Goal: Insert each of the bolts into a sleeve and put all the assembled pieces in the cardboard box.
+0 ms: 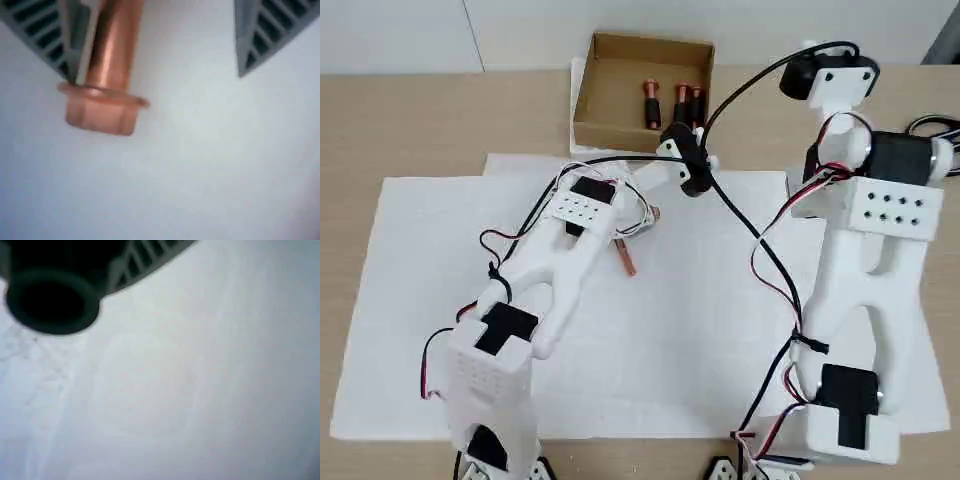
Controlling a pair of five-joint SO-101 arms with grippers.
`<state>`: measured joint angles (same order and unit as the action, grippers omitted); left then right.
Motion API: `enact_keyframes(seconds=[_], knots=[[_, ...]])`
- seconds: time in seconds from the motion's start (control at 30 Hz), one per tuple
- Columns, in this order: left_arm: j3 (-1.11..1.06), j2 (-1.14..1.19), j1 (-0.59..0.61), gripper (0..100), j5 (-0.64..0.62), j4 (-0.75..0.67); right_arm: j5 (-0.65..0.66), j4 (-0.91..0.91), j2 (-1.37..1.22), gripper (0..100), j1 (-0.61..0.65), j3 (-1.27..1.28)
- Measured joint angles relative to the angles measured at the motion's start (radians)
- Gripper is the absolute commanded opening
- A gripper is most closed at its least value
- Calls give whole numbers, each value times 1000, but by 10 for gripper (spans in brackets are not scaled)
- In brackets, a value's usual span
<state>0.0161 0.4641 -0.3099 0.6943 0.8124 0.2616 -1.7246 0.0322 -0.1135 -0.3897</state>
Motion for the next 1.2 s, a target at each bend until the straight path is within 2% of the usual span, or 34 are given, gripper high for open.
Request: enact_keyframes(seconds=[0.1, 0.7, 0.97, 1.2], knots=[[0, 0, 0, 245, 17, 0, 0, 0, 0, 3, 0, 0], [35, 49, 6, 242, 28, 11, -18, 0, 0, 3, 0, 0], [48, 64, 6, 72, 28, 20, -18, 0, 0, 3, 0, 0], [48, 74, 5, 54, 28, 20, -18, 0, 0, 3, 0, 0]])
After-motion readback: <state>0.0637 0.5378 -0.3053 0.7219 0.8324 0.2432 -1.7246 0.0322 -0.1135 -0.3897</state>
